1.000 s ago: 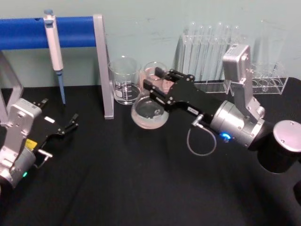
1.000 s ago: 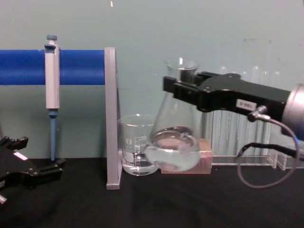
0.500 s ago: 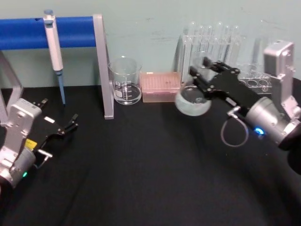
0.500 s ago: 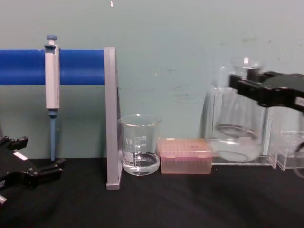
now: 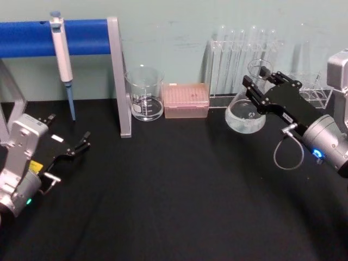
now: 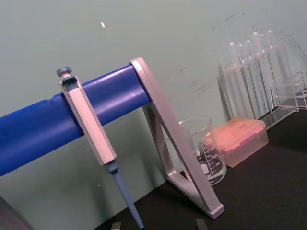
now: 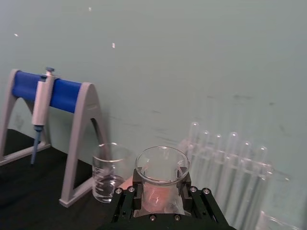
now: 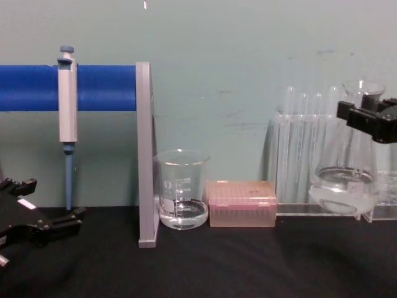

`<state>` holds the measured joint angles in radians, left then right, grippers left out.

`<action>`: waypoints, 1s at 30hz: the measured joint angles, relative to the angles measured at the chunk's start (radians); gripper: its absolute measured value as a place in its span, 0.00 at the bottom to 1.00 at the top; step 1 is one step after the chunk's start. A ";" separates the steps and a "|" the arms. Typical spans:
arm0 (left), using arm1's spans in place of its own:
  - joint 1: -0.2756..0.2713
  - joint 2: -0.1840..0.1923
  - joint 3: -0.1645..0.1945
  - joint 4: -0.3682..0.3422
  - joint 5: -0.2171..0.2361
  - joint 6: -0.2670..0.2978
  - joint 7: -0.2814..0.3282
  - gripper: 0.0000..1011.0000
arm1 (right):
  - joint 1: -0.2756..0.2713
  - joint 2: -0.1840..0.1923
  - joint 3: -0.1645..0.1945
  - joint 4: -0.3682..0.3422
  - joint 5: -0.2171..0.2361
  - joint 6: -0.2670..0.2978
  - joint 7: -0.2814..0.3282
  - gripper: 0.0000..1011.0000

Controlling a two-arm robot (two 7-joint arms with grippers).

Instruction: Grasp the erlenmeyer flask with one hand, shake it three times, then place it back.

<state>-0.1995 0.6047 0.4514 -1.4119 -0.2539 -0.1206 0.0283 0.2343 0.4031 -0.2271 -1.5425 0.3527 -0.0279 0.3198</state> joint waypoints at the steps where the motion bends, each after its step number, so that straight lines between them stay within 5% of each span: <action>1: 0.000 0.000 0.000 0.000 0.000 0.000 0.000 0.99 | 0.001 -0.004 -0.002 0.000 -0.002 0.001 0.007 0.45; 30: 0.000 0.000 0.000 0.000 0.000 0.000 0.000 0.99 | 0.089 -0.045 -0.184 0.042 0.049 -0.003 0.195 0.45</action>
<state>-0.1996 0.6047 0.4514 -1.4120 -0.2539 -0.1205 0.0283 0.3232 0.3582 -0.4112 -1.5005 0.4014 -0.0308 0.5145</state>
